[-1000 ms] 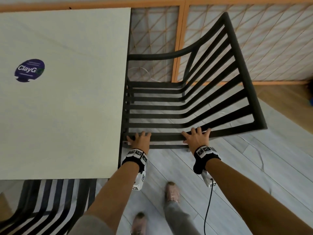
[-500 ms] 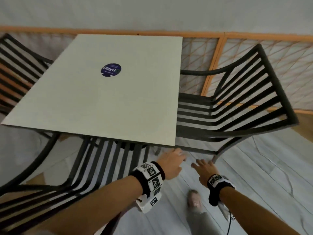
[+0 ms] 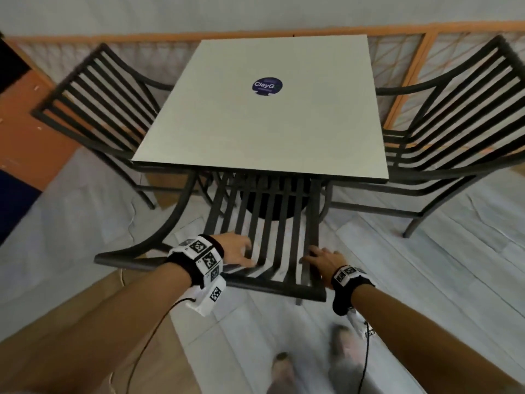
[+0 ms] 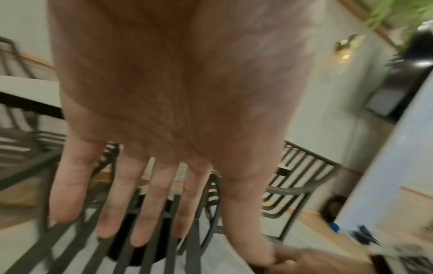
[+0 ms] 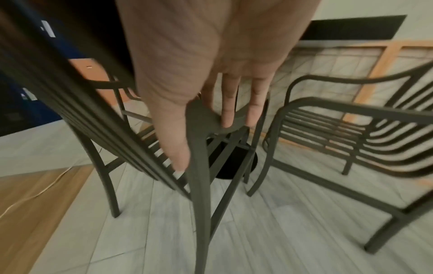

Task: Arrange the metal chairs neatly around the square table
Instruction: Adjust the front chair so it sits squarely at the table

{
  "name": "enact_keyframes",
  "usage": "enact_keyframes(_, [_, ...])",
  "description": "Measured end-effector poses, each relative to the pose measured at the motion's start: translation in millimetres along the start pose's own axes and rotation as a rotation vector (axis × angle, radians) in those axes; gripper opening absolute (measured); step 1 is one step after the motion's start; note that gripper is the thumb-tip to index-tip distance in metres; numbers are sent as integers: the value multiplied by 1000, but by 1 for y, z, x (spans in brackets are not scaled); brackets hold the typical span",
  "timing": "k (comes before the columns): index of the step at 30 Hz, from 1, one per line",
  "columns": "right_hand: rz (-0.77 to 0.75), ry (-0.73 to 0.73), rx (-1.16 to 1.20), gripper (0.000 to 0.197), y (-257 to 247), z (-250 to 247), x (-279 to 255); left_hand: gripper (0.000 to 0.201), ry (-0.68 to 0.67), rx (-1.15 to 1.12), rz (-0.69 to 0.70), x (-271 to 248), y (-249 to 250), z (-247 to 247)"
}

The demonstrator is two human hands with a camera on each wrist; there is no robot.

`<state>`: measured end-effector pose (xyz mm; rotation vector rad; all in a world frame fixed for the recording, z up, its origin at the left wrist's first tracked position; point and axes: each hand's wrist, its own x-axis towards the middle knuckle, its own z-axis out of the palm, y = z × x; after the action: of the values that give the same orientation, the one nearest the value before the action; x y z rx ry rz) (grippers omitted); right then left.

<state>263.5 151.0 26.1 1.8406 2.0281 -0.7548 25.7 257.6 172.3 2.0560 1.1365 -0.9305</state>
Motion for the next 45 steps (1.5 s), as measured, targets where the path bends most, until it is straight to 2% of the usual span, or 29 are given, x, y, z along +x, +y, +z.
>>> enact_keyframes(2, [38, -6, 90, 58, -9, 9, -3, 70, -77, -76, -31, -12, -24, 12])
enact_keyframes(4, [18, 65, 86, 44, -8, 17, -3, 71, -124, -165, -13, -18, -43, 21])
enact_keyframes(8, [11, 144, 154, 36, -8, 22, -9, 68, -152, -275, 23, -25, -61, 44])
enact_keyframes(11, [40, 165, 260, 29, -19, 25, -11, 44, 24, -28, 0, -24, -55, 58])
enact_keyframes(13, [44, 240, 358, 29, -18, 29, -12, 36, 119, 30, -9, -25, -47, 63])
enact_keyframes(15, [-33, 157, 309, 23, -17, 28, -17, 32, 167, 8, -28, -25, -45, 69])
enact_keyframes(17, [49, 131, 377, 20, -14, 30, -17, 31, 190, 12, -35, -27, -44, 75])
enact_keyframes(18, [0, 133, 361, 21, -15, 30, -25, 32, 190, 10, -29, -28, -42, 78])
enact_keyframes(19, [17, 164, 350, 22, -15, 33, -29, 32, 185, 10, -24, -29, -40, 81])
enact_keyframes(20, [-4, 191, 263, 24, -12, 38, -32, 32, 187, 13, -18, -28, -38, 84])
enact_keyframes(22, [-10, 163, 219, 26, -8, 43, -34, 33, 180, 15, -24, -27, -35, 89])
enact_keyframes(24, [-40, 159, 224, 30, -5, 40, -32, 33, 177, 10, -44, -27, -35, 88])
enact_keyframes(25, [-26, 210, 232, 35, -6, 36, -31, 32, 183, 10, -55, -27, -34, 86])
enact_keyframes(29, [36, 205, 312, 44, -1, 29, -26, 29, 239, 1, -86, -22, -30, 83])
enact_keyframes(30, [26, 184, 282, 41, 1, 30, -28, 29, 248, 6, -90, -21, -29, 83])
enact_keyframes(32, [6, 158, 225, 20, -4, 22, -31, 27, 276, 13, -80, -18, -30, 85])
enact_keyframes(33, [13, 119, 272, 17, -6, 21, -31, 26, 290, 17, -73, -17, -30, 87])
enact_keyframes(36, [29, 112, 339, 13, -8, 17, -43, 25, 318, 14, -78, -16, -32, 90])
enact_keyframes(38, [-17, 120, 320, 19, -8, 14, -52, 24, 343, 0, -99, -17, -28, 90])
enact_keyframes(42, [-93, 162, 288, 33, -12, 7, -77, 18, 451, -17, -226, -26, -9, 99])
enact_keyframes(45, [-85, 171, 308, 27, -22, -12, -108, 19, 619, -18, -241, -39, 12, 113])
